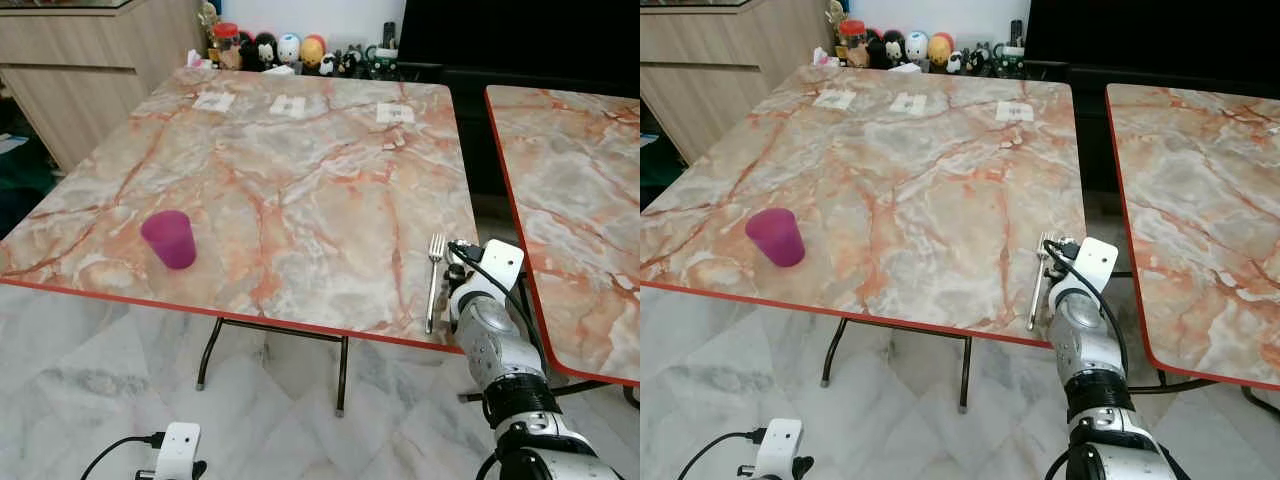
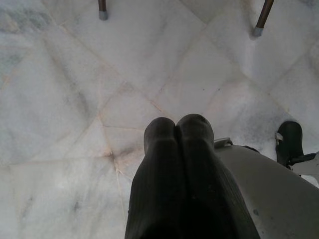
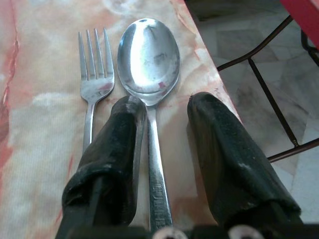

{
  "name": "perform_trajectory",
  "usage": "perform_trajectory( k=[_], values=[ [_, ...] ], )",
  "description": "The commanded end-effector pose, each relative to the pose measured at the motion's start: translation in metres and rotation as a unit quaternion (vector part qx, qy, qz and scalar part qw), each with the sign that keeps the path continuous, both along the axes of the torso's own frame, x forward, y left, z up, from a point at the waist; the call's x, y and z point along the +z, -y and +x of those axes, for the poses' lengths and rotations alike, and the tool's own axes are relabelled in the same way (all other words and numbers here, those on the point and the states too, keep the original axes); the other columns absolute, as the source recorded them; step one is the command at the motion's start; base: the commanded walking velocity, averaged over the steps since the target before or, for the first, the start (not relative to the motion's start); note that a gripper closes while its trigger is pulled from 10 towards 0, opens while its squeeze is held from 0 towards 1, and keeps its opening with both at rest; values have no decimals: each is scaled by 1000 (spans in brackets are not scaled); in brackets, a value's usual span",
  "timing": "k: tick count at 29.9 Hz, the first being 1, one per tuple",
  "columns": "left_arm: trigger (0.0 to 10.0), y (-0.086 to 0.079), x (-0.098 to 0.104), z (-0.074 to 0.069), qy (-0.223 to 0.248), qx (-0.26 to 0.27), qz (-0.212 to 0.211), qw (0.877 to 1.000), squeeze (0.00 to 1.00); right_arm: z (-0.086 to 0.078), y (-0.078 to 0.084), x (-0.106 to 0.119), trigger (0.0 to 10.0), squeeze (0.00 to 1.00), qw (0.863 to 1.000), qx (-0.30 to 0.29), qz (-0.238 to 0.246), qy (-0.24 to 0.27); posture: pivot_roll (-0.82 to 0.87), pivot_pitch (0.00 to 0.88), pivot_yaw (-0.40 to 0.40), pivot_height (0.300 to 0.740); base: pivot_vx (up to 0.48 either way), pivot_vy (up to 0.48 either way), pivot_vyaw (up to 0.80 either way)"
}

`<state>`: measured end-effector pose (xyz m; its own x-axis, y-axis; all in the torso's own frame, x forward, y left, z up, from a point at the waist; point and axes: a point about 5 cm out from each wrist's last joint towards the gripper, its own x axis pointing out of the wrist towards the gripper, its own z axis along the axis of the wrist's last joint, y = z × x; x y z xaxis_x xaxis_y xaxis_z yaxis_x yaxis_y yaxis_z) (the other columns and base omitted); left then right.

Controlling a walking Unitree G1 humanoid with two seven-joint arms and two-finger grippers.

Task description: Setting the table

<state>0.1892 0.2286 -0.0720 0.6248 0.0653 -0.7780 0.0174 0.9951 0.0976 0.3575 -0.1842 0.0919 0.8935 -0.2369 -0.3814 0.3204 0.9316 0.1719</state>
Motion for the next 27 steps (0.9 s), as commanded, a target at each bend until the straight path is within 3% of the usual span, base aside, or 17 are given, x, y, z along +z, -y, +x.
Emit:
perform_trajectory(
  k=[1,7,8,9,27],
  values=[
    [10000,1,-5,-8,-17,3,-3,1000,0,1,3,0,10000,0,1000,-3,1,-1,69,83,-19,740,0,0,0],
    [10000,0,-4,-8,-18,4,-3,1000,0,-1,-2,-10,10000,0,1000,18,2,-22,70,83,-18,740,0,0,0],
    [10000,0,-4,-8,-18,3,-3,1000,0,-1,-2,-10,6667,0,1000,21,2,-23,70,83,-18,740,0,0,0],
    [10000,0,-4,-8,-18,3,-3,1000,0,-2,-3,-11,0,0,999,23,4,-23,71,84,-18,740,0,0,0],
    [10000,1,-5,-8,-20,0,-7,1000,0,-8,-3,-22,0,0,999,25,2,-36,68,88,-21,740,0,0,0]
  ],
)
